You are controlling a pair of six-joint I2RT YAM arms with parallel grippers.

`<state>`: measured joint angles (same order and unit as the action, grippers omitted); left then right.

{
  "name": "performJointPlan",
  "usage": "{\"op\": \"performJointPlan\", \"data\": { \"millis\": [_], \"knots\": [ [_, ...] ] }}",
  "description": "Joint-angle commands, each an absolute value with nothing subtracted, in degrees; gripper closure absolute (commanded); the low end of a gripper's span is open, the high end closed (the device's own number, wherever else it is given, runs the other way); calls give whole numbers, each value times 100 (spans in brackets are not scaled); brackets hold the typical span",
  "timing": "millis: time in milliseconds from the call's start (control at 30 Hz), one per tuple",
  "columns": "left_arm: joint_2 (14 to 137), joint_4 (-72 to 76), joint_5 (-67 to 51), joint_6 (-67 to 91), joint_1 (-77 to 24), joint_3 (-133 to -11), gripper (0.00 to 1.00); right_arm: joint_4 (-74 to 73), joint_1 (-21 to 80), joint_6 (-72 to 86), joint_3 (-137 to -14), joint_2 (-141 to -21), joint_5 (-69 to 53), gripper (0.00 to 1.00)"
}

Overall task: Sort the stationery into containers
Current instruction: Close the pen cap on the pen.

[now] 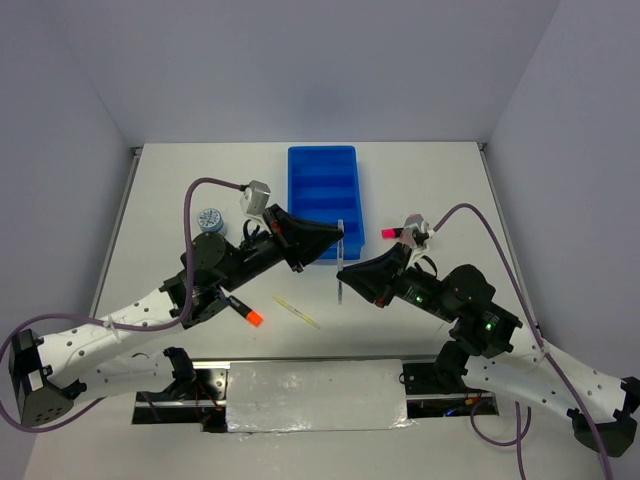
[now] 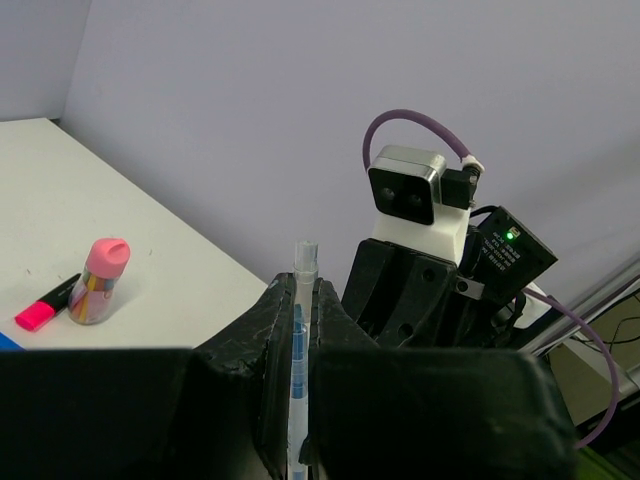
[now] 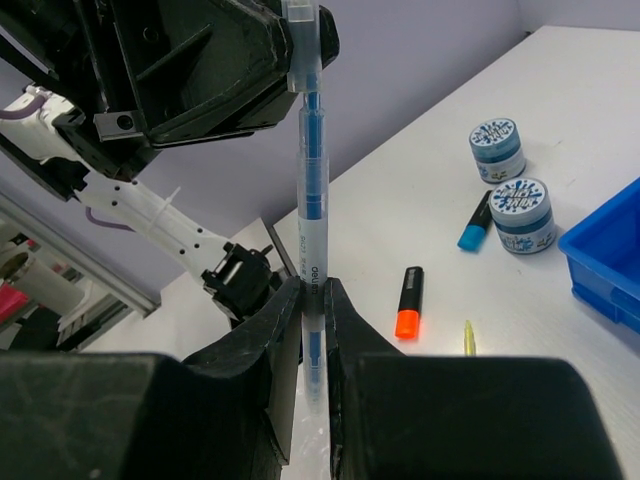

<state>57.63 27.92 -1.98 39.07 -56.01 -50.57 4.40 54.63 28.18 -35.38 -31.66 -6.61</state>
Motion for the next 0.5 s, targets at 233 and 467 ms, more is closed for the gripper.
{"op": "performJointPlan", "data": {
  "millis": [233,467],
  "knots": [
    [5915,2602,-571,3674,-5607,-5168,100,721,5502,2716,-4060,-3085,-571,100],
    [5950,2434,-536,3612,-5607,-5194,96,694,5493,2628,-4113,-2892,-484,100]
  ]
}}
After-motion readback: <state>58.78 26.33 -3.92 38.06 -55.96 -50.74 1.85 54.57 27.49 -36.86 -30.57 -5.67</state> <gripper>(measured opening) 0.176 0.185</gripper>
